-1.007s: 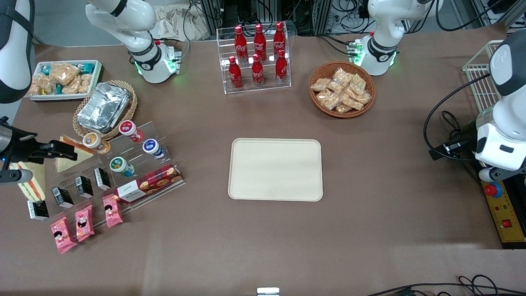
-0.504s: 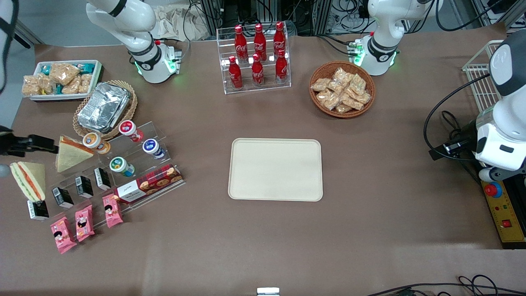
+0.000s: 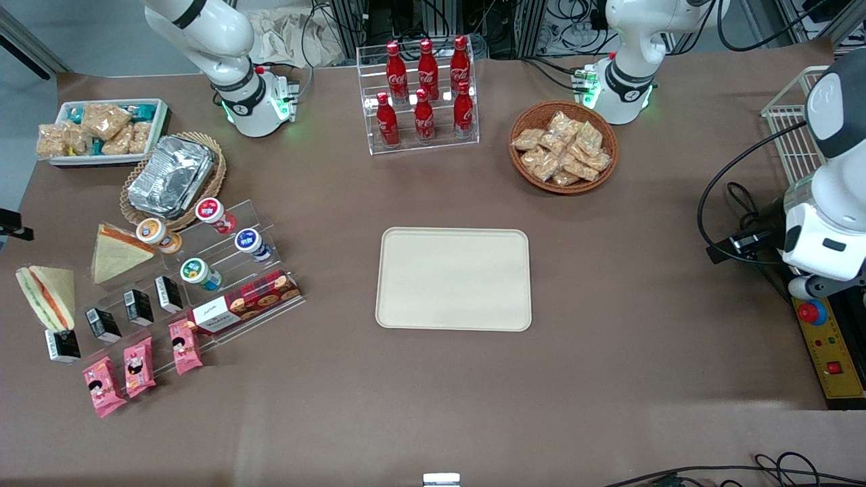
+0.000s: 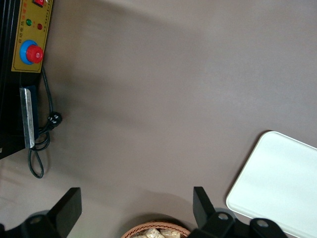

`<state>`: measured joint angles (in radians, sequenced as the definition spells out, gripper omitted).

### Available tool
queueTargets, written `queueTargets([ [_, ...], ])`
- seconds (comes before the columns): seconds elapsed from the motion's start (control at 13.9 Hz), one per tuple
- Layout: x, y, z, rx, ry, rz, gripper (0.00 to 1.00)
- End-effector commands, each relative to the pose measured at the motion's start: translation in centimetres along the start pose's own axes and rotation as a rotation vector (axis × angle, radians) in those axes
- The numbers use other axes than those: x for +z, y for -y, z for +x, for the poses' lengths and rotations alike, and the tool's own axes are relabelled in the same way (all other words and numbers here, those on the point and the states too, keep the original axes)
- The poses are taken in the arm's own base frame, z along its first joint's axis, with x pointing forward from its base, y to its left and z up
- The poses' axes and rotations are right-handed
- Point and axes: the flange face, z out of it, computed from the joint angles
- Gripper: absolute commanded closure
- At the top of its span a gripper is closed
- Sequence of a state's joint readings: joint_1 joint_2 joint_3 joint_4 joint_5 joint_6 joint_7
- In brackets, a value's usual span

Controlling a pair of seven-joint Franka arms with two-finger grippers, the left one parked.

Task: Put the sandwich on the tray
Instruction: 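Close the right gripper on the plastic-wrapped sandwich and lift it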

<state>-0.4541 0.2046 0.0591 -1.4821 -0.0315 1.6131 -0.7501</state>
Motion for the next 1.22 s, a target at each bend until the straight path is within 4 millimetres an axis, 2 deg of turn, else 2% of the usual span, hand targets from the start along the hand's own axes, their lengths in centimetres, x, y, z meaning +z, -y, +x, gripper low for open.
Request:
queueTargets([
  [0.0,2.5,-2.5,-1.0,-0.121,-0.018,-0.01,0.0],
  [0.14,4.0,-3.1,-0.6,-0.129,-0.003,-0.007,0.0],
  [0.43,8.4,-4.8,0.7,-0.154,0.037,-0.011,0.0],
  [0.79,11.7,-6.0,1.9,-0.171,0.027,-0.019,0.0],
  [1.15,12.9,-6.8,2.2,-0.183,0.038,-0.051,0.0],
])
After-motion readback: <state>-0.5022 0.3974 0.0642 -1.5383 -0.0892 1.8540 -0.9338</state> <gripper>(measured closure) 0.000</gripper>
